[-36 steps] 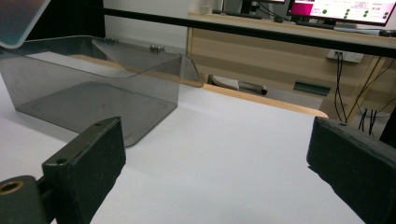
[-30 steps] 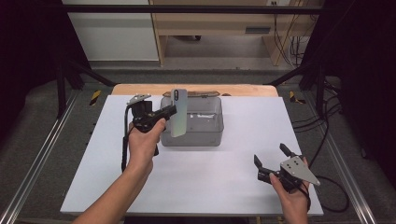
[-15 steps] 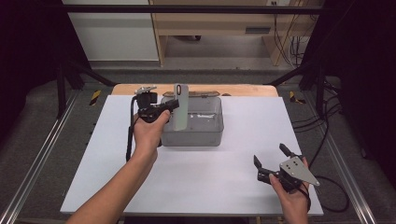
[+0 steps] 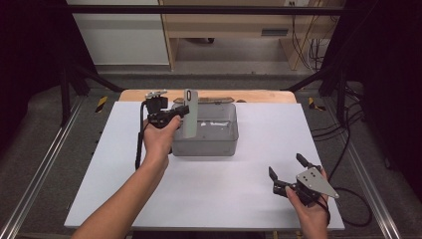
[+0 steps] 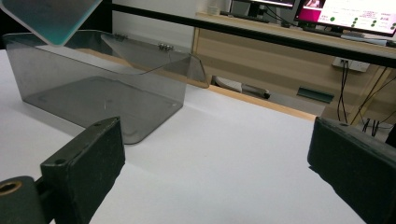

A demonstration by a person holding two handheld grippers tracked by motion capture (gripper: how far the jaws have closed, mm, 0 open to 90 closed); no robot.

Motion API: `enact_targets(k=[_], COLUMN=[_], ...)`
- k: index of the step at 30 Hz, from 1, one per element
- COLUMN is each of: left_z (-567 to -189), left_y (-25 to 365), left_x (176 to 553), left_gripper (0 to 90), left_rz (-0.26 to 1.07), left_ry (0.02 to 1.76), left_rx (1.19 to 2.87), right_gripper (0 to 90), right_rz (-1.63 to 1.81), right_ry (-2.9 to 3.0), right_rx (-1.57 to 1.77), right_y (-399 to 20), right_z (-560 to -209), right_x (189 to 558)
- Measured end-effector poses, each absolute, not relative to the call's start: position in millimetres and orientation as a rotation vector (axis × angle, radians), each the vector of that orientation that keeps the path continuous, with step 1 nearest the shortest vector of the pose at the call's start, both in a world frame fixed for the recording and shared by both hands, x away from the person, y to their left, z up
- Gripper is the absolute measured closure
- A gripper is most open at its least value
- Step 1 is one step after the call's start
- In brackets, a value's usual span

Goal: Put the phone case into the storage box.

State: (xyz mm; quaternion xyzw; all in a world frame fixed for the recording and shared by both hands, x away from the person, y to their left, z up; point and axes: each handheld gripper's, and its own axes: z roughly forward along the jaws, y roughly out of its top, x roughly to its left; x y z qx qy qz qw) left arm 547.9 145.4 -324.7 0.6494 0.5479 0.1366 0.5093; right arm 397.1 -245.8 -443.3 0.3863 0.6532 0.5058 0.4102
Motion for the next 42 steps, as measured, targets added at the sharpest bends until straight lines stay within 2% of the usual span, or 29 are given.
enact_targets(k=[42], left_z=[-361], left_y=[147], left_x=[576], left_gripper=[81.1], left_rz=[0.309], left_ry=[1.389], left_rx=[1.606], right_gripper=[3.9], right_rz=[1.279], right_ry=[1.669], right_rx=[0.97], right_y=[-244], right_z=[-444], right_x=[396])
